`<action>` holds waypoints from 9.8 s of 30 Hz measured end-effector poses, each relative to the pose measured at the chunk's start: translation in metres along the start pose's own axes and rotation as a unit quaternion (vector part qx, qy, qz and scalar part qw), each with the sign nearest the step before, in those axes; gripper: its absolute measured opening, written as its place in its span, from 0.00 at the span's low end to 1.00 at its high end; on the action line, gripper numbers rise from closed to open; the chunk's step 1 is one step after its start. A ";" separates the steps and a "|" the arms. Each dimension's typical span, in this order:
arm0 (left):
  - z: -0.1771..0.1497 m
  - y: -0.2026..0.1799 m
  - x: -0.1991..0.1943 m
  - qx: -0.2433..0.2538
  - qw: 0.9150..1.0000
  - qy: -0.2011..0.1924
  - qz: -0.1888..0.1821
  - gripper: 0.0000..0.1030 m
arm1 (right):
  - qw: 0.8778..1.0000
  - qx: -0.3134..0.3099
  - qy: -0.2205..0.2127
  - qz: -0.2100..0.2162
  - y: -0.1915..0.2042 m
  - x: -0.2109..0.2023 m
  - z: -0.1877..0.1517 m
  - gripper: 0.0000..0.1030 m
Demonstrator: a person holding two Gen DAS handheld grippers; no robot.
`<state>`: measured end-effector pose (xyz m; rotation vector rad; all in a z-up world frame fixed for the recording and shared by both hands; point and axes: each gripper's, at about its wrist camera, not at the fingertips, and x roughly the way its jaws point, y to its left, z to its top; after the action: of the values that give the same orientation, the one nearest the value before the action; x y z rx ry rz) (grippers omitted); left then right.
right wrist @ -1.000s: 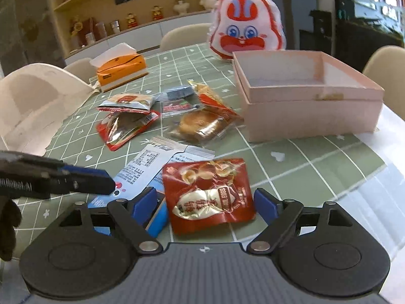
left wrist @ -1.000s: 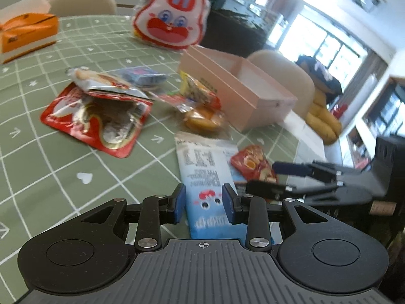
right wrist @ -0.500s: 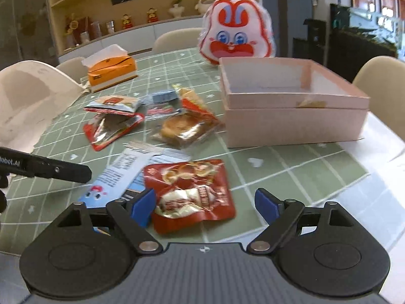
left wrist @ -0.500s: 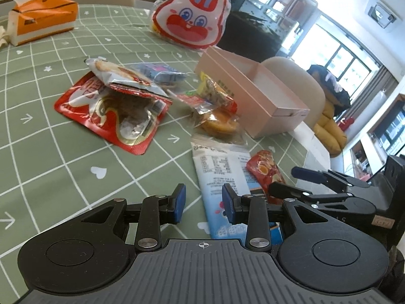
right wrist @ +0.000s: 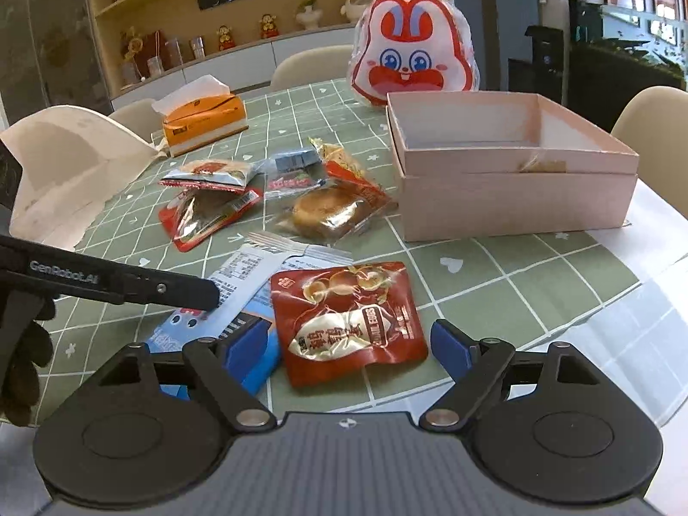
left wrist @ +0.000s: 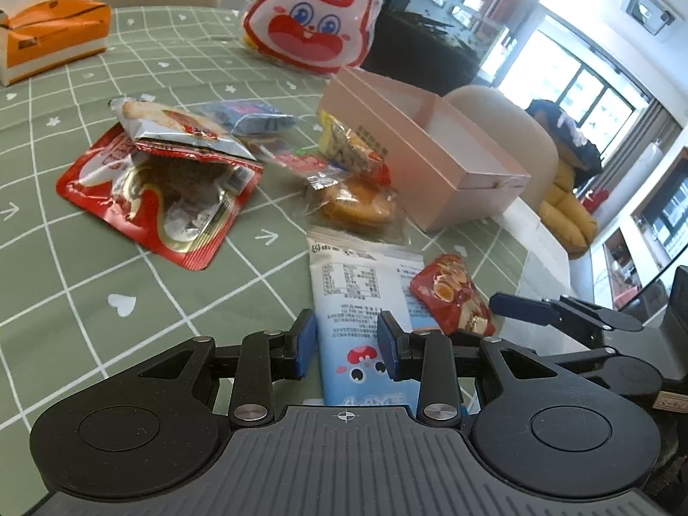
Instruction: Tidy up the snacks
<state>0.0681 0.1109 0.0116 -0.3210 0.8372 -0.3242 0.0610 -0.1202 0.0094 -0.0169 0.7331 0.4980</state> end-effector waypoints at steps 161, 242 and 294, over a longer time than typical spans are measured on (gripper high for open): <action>-0.048 0.069 -0.108 -0.048 0.992 -0.105 0.045 0.23 | 0.975 -0.173 0.075 0.122 0.137 0.052 0.027 0.80; -0.066 -0.033 -0.040 0.151 0.987 -0.036 0.048 0.43 | 0.997 -0.044 0.023 -0.051 0.036 0.000 -0.018 0.93; 0.110 0.047 -0.006 -0.083 0.982 -0.157 0.062 0.37 | 0.994 0.036 0.049 -0.089 -0.130 0.111 0.199 0.82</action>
<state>0.1552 0.1727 0.0658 -0.4596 0.5702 -0.0827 0.3151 -0.1507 0.0663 -0.0384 0.8382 0.3023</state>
